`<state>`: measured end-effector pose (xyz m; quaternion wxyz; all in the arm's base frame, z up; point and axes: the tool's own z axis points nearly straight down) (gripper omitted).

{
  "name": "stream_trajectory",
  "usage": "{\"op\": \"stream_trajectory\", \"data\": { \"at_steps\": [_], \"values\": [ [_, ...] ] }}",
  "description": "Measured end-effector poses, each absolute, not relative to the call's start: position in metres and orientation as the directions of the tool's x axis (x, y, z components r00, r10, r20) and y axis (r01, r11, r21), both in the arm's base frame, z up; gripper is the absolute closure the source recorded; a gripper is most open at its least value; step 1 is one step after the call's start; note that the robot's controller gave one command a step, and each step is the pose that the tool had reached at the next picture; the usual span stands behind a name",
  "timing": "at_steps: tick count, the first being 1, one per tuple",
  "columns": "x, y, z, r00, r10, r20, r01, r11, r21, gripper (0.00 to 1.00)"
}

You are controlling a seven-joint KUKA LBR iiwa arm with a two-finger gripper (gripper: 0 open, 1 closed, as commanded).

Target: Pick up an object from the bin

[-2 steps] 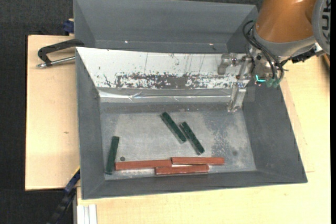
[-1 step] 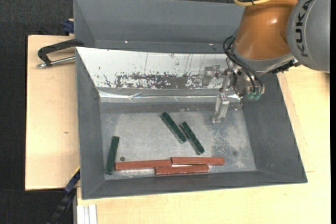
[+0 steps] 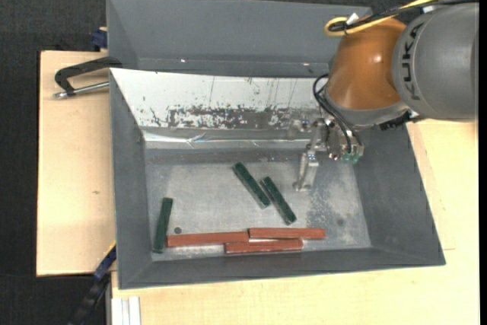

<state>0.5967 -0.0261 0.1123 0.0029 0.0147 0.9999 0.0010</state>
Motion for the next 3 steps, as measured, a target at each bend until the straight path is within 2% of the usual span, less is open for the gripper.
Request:
{"op": "stream_trajectory", "data": {
  "at_steps": [1, 2, 3],
  "values": [
    [0.5928, 0.0605, 0.0733, -0.990, -0.144, -0.001, -0.144, 0.990, 0.003, 1.00],
    [0.5932, 0.0601, 0.0722, -0.990, -0.144, -0.005, -0.144, 0.990, 0.001, 0.00],
    [0.5931, 0.0600, 0.0721, -0.990, -0.144, -0.005, -0.144, 0.990, 0.001, 0.00]
  ]
}}
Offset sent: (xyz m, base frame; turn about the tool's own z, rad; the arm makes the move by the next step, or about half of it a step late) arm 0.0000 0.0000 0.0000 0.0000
